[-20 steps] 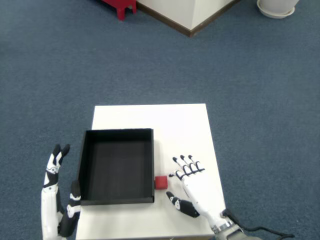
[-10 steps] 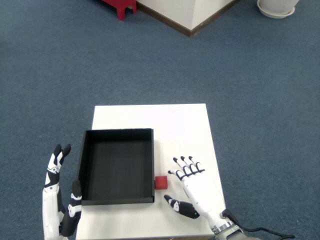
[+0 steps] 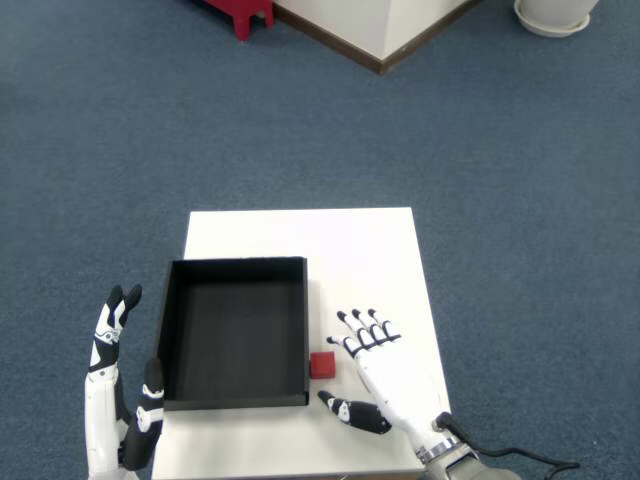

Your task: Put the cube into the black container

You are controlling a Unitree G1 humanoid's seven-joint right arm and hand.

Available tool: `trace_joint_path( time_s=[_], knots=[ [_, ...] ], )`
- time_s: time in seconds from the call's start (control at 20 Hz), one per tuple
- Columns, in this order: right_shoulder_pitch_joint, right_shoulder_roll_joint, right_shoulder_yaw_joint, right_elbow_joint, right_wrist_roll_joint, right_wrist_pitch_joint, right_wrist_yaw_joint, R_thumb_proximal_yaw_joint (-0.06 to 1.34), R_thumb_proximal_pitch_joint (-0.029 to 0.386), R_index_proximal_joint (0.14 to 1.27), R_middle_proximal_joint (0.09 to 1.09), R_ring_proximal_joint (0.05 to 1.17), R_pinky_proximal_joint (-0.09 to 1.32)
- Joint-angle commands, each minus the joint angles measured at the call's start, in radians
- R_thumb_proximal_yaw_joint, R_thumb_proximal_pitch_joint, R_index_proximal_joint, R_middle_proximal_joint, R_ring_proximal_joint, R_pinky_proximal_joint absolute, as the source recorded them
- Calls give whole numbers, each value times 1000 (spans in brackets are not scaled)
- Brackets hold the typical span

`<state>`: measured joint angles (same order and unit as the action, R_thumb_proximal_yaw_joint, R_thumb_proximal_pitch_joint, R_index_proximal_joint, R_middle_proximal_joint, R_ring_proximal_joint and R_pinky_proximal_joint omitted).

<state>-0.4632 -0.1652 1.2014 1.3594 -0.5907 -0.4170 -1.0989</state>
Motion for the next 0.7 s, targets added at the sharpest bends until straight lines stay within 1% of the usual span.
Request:
trace_joint_path(
  time_s=[0.05,0.7],
  knots=[
    [-29,-10,-7,-30,25,16,-18,668,22,412,101,60,-60],
    [-3,-7,-2,-43,31,41,8,666,35,412,92,52,-65]
  ],
)
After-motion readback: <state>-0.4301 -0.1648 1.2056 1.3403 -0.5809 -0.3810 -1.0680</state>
